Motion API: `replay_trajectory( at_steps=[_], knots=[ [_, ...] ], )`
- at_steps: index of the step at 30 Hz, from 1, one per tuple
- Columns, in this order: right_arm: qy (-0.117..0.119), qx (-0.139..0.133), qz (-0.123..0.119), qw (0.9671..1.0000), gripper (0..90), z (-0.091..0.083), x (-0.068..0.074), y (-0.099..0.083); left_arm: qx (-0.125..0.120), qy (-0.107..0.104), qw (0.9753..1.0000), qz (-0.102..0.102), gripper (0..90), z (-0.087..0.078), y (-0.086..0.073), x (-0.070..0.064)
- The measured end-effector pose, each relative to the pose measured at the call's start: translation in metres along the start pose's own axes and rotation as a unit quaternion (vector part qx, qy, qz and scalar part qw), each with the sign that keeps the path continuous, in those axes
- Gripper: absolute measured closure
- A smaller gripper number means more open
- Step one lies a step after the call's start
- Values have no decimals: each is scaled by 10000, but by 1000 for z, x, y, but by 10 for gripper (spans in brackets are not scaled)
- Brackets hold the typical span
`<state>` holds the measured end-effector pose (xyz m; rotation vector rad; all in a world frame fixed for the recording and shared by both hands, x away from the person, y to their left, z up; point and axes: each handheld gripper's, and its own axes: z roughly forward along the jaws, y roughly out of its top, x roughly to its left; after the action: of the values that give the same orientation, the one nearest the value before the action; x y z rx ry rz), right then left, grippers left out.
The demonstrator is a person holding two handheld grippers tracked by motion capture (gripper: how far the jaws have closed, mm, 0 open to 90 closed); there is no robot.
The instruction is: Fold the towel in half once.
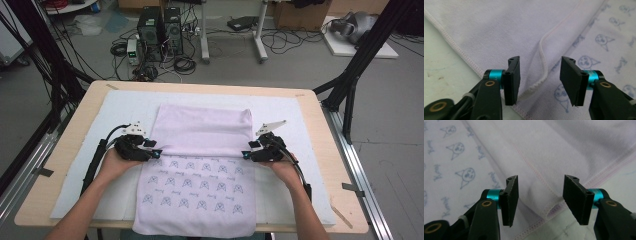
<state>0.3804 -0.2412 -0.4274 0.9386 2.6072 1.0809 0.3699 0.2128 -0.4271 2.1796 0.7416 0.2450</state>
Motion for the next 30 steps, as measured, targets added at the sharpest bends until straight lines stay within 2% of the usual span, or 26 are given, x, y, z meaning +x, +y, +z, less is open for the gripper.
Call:
replay_trajectory(
  at_steps=[1, 4, 5, 8, 12, 16, 18, 19, 20, 21, 22, 24, 27, 30],
  knots=[
    [18, 17, -5, 10000, 484, 2, 0, -2, 15, -101, 9999, 59, 607, 0, 0, -1],
    [125, 170, -57, 9998, 693, 4, 2, -5, 72, -61, 9996, 282, 818, 0, 0, -5],
    [136, 167, -119, 9997, 786, 3, 3, -5, 89, -36, 9995, 290, 836, -1, -1, -5],
    [168, -28, -316, 9994, 837, -4, 8, -1, -67, 113, 9994, 313, 848, -11, 0, -7],
    [254, -348, -415, 9982, 840, -24, 18, 0, -421, 235, 9983, 336, 848, -33, -5, -16],
    [320, -606, -703, 9952, 839, -50, 40, -6, -589, 273, 9973, 348, 853, -56, -18, -38],
    [485, -669, -873, 9928, 832, -61, 56, -15, -659, 131, 9971, 364, 853, -68, -27, -51],
    [626, -712, -955, 9909, 807, -66, 63, -20, -641, 41, 9973, 367, 849, -73, -32, -56],
    [786, -785, -967, 9891, 740, -70, 69, -26, -597, -69, 9976, 335, 829, -77, -36, -60],
    [964, -818, -944, 9875, 677, -72, 73, -31, -531, -98, 9981, 294, 741, -79, -39, -63],
    [1021, -831, -939, 9868, 647, -74, 76, -35, -470, -41, 9985, 292, 643, -81, -41, -66],
    [974, -851, -933, 9872, 612, -74, 76, -39, -442, -43, 9987, 245, 588, -81, -40, -64],
    [860, -795, -765, 9902, 598, -65, 71, -36, -503, 6, 9985, 198, 593, -74, -35, -59],
    [802, -672, -732, 9918, 595, -50, 70, -34, -347, -88, 9992, 179, 671, -60, -36, -53]
  ],
)
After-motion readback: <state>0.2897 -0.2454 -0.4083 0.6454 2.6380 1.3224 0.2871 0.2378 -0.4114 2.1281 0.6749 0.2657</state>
